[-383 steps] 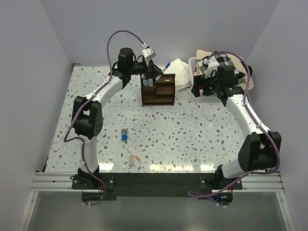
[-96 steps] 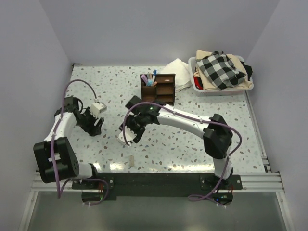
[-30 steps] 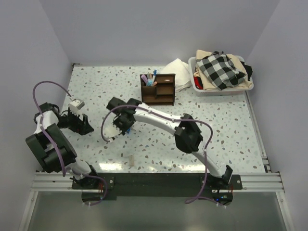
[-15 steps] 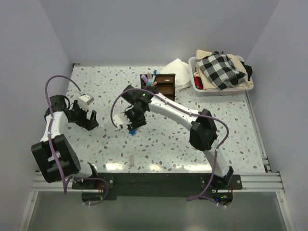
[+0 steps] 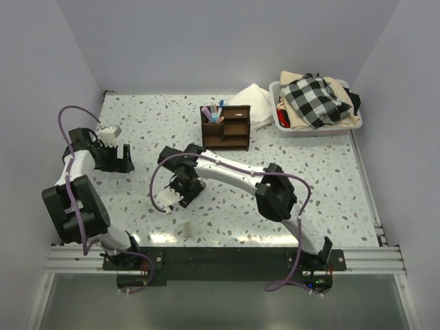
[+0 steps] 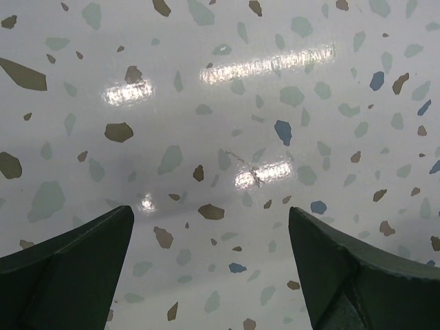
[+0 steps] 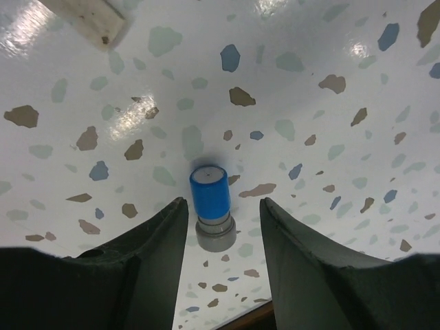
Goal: Sort the stationery into containers
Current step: Pick up the stationery from the center of the board.
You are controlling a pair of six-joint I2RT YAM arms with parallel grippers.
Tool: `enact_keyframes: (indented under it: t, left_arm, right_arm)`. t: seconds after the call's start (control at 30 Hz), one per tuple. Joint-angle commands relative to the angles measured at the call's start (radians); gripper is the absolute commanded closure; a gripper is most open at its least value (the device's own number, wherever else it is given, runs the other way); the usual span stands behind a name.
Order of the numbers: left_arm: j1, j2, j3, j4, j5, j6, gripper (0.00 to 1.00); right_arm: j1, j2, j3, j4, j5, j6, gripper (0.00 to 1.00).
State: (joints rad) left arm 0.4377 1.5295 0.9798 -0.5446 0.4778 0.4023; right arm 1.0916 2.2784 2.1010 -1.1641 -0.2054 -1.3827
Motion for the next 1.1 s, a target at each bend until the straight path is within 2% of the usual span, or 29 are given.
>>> enact_keyframes:
  t: [0.0, 0.3, 1.07]
  left_arm:
    - [0.006, 0.008, 0.056, 0.005, 0.015, -0.056, 0.0]
    - [0.004, 0.04, 0.077, 0.006, 0.022, -0.019, 0.0]
    - [0.004, 0.049, 0.079, 0.014, 0.033, -0.045, 0.0]
  right_arm:
    - [-0.004, 0.058, 0.074, -0.063, 0.075, -0.024, 0.51]
    - [-0.001, 0.118, 0.085, -0.124, 0.161, 0.0, 0.53]
    - [-0.004, 0.161, 0.031, -0.078, 0.173, 0.145, 0.59]
